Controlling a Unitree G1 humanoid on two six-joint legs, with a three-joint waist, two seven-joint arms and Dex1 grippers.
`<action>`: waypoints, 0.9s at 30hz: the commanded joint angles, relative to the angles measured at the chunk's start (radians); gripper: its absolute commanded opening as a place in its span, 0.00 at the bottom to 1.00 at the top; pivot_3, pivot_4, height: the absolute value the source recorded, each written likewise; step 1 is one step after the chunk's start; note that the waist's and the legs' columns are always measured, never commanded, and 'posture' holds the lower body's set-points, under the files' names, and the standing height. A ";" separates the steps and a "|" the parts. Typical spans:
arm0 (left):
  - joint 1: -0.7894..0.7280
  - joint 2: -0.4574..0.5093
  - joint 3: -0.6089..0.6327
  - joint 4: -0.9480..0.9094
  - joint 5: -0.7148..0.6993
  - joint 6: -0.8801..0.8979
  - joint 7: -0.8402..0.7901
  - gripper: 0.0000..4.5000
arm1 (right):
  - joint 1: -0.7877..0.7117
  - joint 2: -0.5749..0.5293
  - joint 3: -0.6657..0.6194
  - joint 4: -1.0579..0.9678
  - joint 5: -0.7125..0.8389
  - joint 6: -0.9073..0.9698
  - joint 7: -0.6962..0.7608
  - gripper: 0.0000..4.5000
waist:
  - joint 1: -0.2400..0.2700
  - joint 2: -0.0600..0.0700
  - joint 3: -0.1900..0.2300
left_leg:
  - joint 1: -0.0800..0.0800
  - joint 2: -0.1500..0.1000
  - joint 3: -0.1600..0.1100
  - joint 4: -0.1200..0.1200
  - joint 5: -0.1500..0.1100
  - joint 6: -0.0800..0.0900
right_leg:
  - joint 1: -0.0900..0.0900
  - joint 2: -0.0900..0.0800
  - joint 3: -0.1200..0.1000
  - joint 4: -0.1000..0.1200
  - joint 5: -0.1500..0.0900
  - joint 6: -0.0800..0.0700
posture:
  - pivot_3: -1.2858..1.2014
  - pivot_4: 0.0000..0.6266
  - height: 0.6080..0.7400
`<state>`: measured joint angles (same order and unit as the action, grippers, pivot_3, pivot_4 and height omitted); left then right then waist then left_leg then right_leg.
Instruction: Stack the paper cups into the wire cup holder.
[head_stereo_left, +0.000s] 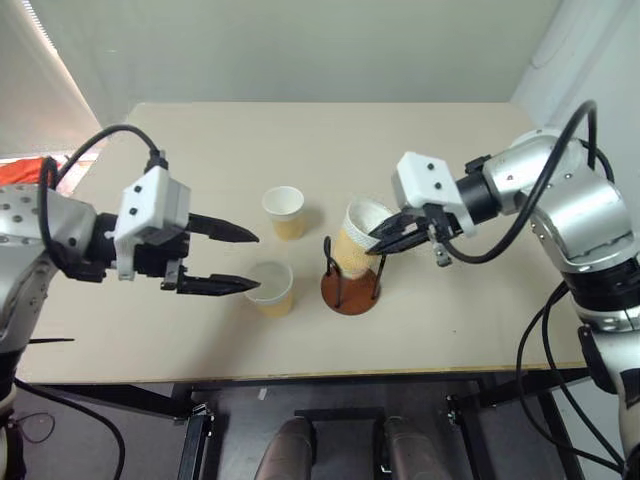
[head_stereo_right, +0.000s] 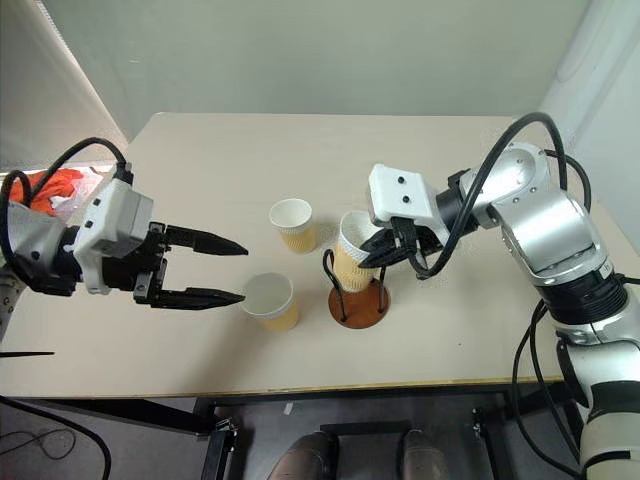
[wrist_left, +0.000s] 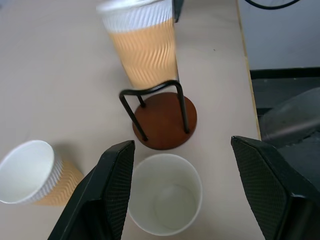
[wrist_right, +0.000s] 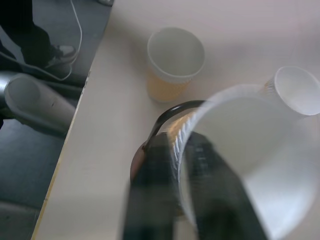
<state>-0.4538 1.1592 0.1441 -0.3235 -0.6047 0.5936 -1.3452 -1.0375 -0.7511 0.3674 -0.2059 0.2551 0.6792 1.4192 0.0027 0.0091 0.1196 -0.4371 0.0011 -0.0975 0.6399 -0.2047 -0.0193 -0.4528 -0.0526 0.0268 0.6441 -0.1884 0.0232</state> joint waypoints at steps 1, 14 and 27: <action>-0.018 0.031 -0.023 -0.014 0.048 -0.034 -0.005 0.75 | -0.010 -0.009 -0.014 -0.026 -0.006 -0.009 -0.016 0.42 | 0.000 0.000 0.000 | 0.000 0.000 0.000 0.000 0.000 0.000 | 0.000 0.000 0.000 0.000 0.000 0.000 | 0.52 0.24 1.00; -0.083 0.032 -0.296 0.052 0.297 -0.191 -0.114 0.75 | 0.026 0.053 -0.157 0.011 0.105 0.106 -0.142 1.00 | 0.001 0.000 0.000 | 0.000 0.000 0.000 0.000 0.000 0.000 | 0.000 0.000 0.000 0.000 0.000 0.000 | 0.52 0.24 1.00; -0.138 -0.104 -0.430 0.155 0.471 -0.291 -0.105 0.67 | 0.090 0.012 -0.186 -0.050 0.160 0.170 -0.218 1.00 | 0.002 -0.001 0.000 | -0.001 0.000 0.000 0.000 -0.001 0.000 | 0.000 -0.001 0.000 0.000 0.000 0.000 | 0.52 0.24 1.00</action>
<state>-0.5825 1.0585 -0.2906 -0.1656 -0.1417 0.3189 -1.4393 -0.9461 -0.7237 0.2165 -0.2175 0.3983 0.8432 1.2101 0.0042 0.0083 0.1194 -0.4376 0.0009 -0.0976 0.6394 -0.2052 -0.0191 -0.4530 -0.0531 0.0267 0.6438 -0.1881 0.0232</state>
